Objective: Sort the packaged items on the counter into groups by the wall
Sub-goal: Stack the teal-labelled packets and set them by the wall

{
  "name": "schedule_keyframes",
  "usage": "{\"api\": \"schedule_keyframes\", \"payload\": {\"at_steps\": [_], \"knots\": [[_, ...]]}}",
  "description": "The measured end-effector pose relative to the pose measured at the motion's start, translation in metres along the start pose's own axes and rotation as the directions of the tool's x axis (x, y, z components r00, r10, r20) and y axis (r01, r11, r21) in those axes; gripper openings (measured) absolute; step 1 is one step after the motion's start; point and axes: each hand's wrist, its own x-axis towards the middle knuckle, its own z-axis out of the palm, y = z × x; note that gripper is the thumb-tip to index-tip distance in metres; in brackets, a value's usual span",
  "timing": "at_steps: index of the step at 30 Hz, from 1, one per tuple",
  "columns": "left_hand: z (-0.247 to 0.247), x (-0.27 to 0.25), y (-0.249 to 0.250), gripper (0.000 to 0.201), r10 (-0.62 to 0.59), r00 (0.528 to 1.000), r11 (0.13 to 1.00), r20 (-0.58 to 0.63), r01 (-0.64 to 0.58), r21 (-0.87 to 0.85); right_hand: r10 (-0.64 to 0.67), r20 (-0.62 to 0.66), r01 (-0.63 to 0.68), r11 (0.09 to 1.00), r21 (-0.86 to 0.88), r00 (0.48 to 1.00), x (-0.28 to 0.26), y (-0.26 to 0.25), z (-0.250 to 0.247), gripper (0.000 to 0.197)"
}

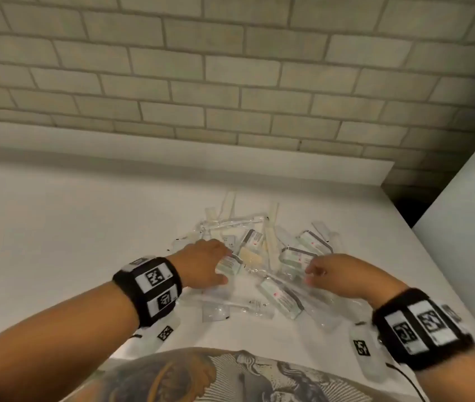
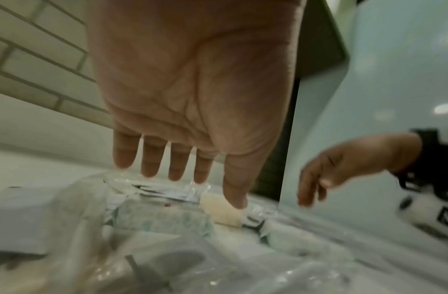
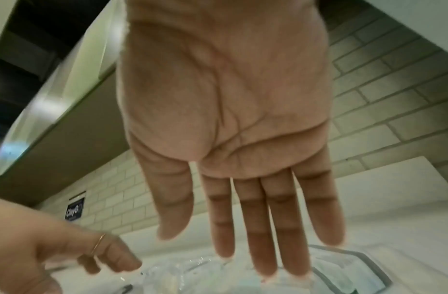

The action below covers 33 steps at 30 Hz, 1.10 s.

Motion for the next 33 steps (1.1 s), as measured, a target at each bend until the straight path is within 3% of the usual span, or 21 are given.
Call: {"api": "schedule_keyframes", "payload": {"at_steps": [2, 6, 10, 13, 17, 20, 23, 27, 30, 33], "knots": [[-0.001, 0.017, 0.004, 0.068, -0.025, 0.999, 0.998, -0.035, 0.027, 0.052, 0.025, -0.104, -0.023, 0.999, 0.023, 0.994, 0.023, -0.003, -0.002, 0.040], [0.003, 0.043, 0.010, 0.062, -0.060, 0.997, 0.993, -0.054, 0.065, 0.101, 0.065, -0.170, -0.077, 0.995, -0.065, 0.983, 0.064, -0.008, 0.010, 0.050], [0.003, 0.051, 0.008, 0.061, -0.013, 0.998, 0.993, -0.061, 0.020, 0.113, 0.100, -0.216, -0.148, 0.965, -0.215, 0.971, 0.083, 0.006, 0.025, 0.040], [0.001, 0.050, 0.002, 0.054, 0.030, 0.997, 0.992, -0.067, -0.021, 0.125, 0.084, -0.287, -0.110, 0.991, -0.075, 0.954, 0.086, 0.016, 0.010, 0.031], [-0.019, 0.050, 0.003, 0.044, -0.052, 0.987, 0.984, -0.151, 0.025, -0.179, 0.169, -0.439, -0.123, 0.984, 0.130, 0.882, 0.093, 0.036, -0.022, 0.031], [-0.033, 0.069, 0.016, 0.049, -0.146, 0.950, 0.948, -0.276, 0.055, -0.313, 0.254, -0.246, -0.248, 0.967, 0.056, 0.935, 0.109, 0.051, -0.020, 0.052], [-0.031, 0.100, 0.033, 0.055, -0.176, 0.959, 0.948, -0.220, 0.105, -0.301, 0.277, -0.094, -0.277, 0.961, 0.017, 0.956, 0.122, 0.057, -0.008, 0.076], [-0.011, 0.127, 0.046, 0.075, -0.209, 0.978, 0.969, -0.017, 0.204, -0.137, 0.242, -0.032, -0.242, 0.970, -0.005, 0.970, 0.120, 0.052, -0.021, 0.052], [-0.004, 0.133, 0.046, 0.077, -0.226, 0.973, 0.963, -0.048, 0.216, -0.160, 0.130, -0.103, -0.137, 0.988, -0.064, 0.986, 0.099, 0.034, -0.031, 0.041], [-0.002, 0.133, 0.041, 0.076, -0.220, 0.972, 0.949, -0.086, 0.192, -0.251, -0.097, 0.049, 0.094, 0.994, 0.051, 0.994, 0.058, -0.005, -0.029, 0.029]]}}
